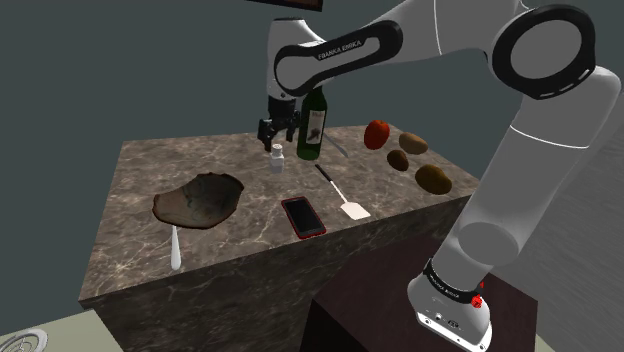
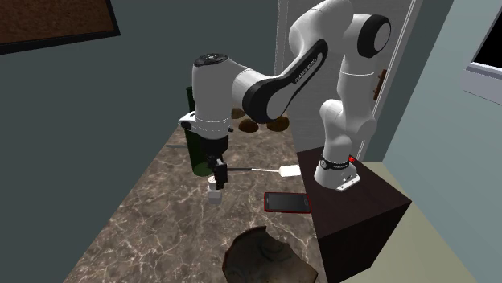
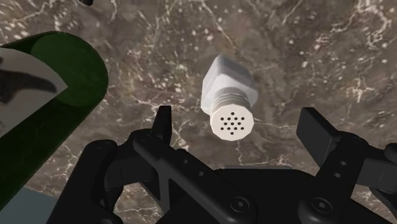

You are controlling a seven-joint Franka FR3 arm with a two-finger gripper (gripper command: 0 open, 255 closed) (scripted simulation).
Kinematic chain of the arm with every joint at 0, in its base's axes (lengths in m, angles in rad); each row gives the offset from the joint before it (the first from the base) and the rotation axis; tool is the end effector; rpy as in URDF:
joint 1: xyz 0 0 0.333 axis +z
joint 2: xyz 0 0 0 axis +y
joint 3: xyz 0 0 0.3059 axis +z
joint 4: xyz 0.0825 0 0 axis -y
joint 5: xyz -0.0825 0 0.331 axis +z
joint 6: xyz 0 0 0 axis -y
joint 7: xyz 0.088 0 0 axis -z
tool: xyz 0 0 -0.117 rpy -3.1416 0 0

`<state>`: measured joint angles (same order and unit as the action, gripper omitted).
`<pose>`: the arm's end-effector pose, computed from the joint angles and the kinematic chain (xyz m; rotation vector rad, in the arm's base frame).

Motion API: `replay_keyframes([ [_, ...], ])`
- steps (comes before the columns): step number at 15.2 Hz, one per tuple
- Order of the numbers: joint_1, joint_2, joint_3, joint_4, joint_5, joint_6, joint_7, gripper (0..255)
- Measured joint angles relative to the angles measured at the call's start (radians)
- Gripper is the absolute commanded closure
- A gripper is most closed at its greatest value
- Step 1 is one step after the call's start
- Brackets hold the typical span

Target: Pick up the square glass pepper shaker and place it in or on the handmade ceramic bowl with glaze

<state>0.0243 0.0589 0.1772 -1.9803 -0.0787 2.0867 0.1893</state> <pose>0.5169 0.0996 0.4456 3.0909 0.0755 0.0914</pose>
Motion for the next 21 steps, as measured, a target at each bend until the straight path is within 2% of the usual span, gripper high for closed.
replay_keyframes([
  [3, -0.001, 0.022, -0.002, -0.012, -0.006, 0.034, 0.002, 0],
  [9, -0.001, 0.025, -0.002, -0.021, -0.007, 0.046, 0.004, 0],
  [10, -0.001, 0.025, -0.002, -0.021, -0.007, 0.046, 0.004, 255],
  [21, -0.001, 0.024, -0.001, -0.015, -0.007, 0.039, 0.004, 255],
])
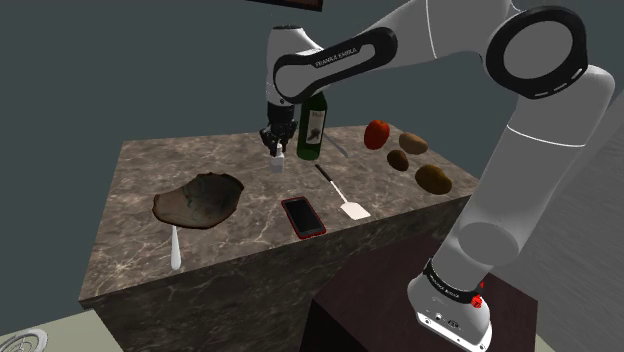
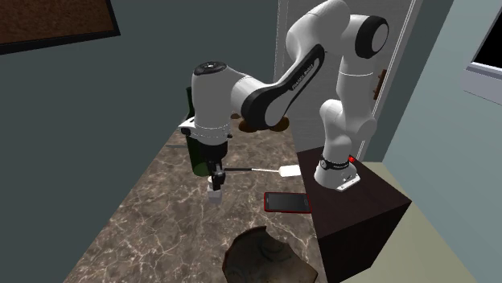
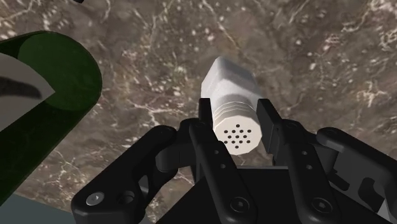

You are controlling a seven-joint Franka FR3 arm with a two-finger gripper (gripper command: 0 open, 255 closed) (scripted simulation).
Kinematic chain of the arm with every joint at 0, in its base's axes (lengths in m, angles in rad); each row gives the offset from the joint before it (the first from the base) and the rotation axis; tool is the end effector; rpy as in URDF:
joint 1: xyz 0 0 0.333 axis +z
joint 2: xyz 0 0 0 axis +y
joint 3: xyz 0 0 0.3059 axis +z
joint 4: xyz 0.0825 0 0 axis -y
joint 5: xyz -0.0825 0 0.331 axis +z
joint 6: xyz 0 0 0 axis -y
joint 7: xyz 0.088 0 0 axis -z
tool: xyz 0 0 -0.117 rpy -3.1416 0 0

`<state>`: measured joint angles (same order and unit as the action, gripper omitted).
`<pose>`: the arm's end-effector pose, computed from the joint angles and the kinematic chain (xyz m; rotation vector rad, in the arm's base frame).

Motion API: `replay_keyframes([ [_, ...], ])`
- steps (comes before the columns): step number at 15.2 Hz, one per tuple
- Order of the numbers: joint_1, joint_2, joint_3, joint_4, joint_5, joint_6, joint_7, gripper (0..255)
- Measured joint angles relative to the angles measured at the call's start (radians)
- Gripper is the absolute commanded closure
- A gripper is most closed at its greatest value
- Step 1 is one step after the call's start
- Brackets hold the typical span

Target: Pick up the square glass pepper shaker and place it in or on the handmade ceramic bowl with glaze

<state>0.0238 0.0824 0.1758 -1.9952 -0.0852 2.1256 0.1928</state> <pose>0.5210 0.0990 0.4307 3.0909 0.0757 0.0929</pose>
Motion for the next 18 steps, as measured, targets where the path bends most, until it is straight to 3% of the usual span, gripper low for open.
replay_keyframes([
  [18, 0.0, -0.051, 0.001, 0.177, 0.018, -0.226, -0.021, 255],
])
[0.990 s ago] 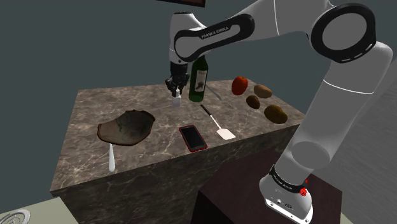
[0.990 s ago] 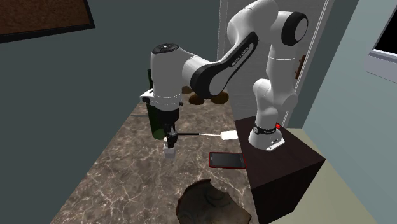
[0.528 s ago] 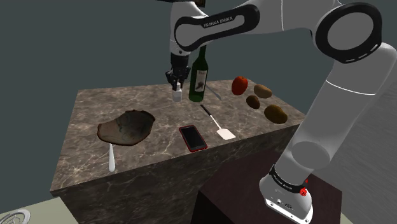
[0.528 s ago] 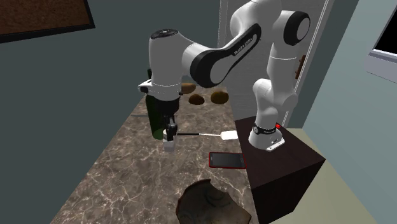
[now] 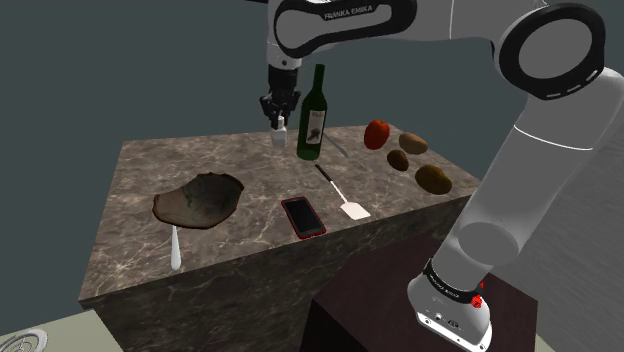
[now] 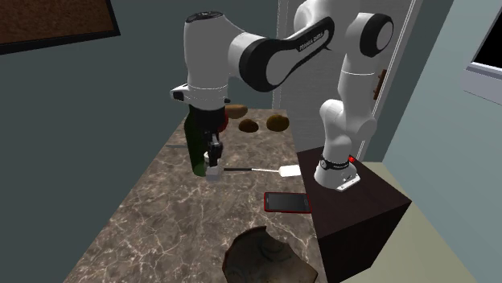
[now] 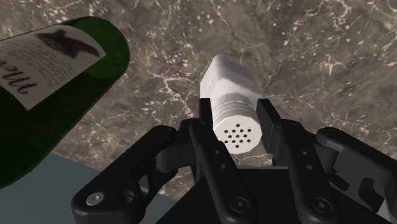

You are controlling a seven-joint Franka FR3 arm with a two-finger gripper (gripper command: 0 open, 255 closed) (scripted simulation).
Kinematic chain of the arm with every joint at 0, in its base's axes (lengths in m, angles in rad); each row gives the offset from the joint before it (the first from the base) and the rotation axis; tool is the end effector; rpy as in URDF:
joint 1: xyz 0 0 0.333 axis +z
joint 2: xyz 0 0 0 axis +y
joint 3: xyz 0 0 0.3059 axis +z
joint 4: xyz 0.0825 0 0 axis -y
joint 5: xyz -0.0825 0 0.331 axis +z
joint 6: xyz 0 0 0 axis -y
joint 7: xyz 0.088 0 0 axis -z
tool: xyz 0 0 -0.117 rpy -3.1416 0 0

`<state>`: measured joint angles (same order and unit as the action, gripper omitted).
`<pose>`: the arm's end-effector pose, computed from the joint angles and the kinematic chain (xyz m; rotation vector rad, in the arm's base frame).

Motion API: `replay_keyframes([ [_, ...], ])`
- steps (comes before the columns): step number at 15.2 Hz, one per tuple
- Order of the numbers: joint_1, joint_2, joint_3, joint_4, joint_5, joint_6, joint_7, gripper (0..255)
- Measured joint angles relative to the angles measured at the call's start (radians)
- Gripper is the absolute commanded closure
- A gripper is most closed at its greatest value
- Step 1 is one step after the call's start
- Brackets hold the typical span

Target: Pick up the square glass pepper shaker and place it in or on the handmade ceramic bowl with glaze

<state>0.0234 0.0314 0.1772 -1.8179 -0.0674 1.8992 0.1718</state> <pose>0.5174 0.0985 0.5124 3.0908 0.0753 0.0935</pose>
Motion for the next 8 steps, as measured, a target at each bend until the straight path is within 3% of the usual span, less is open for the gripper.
replay_keyframes([
  [8, 0.0, -0.004, 0.0, 0.103, 0.003, -0.107, -0.007, 255],
])
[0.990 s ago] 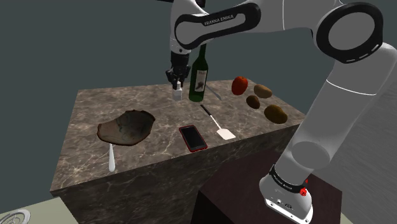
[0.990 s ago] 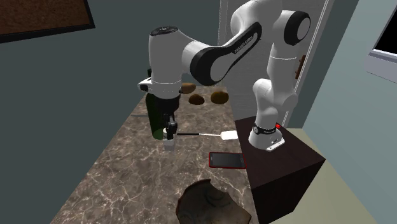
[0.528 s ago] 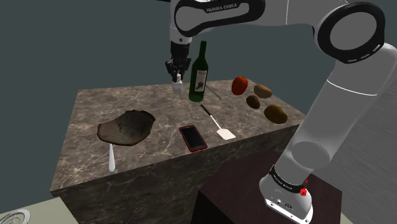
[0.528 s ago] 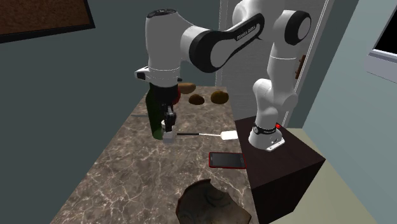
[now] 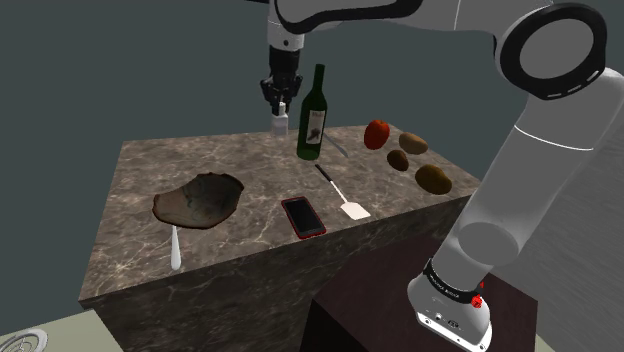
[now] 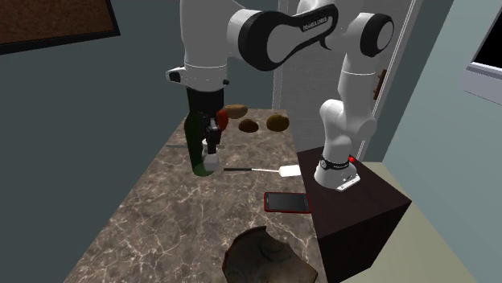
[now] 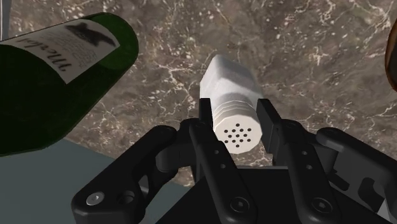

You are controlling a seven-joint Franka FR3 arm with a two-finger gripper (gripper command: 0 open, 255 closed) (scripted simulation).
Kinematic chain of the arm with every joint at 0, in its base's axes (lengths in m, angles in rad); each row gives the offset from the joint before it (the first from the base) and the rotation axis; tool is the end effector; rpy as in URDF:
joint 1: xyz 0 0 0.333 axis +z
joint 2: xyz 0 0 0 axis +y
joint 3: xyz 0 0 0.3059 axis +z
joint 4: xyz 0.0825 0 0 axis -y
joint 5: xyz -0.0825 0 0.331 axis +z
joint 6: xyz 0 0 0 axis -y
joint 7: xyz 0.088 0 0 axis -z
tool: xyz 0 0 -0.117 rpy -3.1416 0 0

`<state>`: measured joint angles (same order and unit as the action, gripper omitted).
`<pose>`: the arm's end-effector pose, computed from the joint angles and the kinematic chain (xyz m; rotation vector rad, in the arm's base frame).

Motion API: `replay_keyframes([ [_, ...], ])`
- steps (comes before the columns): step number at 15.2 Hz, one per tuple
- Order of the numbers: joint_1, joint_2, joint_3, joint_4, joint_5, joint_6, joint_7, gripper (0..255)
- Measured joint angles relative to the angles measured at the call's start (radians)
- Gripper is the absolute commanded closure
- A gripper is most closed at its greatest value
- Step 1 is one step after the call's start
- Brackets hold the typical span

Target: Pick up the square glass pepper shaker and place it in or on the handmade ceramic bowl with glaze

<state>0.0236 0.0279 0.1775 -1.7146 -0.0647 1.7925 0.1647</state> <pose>0.5158 0.0978 0.5491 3.0909 0.0755 0.0932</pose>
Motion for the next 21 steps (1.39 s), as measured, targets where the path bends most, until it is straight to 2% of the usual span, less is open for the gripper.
replay_keyframes([
  [3, 0.006, 0.003, 0.006, 0.037, -0.001, -0.034, 0.01, 255],
  [6, 0.037, 0.017, 0.034, 0.073, -0.007, -0.061, 0.067, 255],
  [13, 0.128, 0.073, 0.111, 0.165, -0.033, -0.111, 0.232, 255],
  [21, 0.256, 0.208, 0.185, 0.38, -0.093, -0.215, 0.416, 255],
])
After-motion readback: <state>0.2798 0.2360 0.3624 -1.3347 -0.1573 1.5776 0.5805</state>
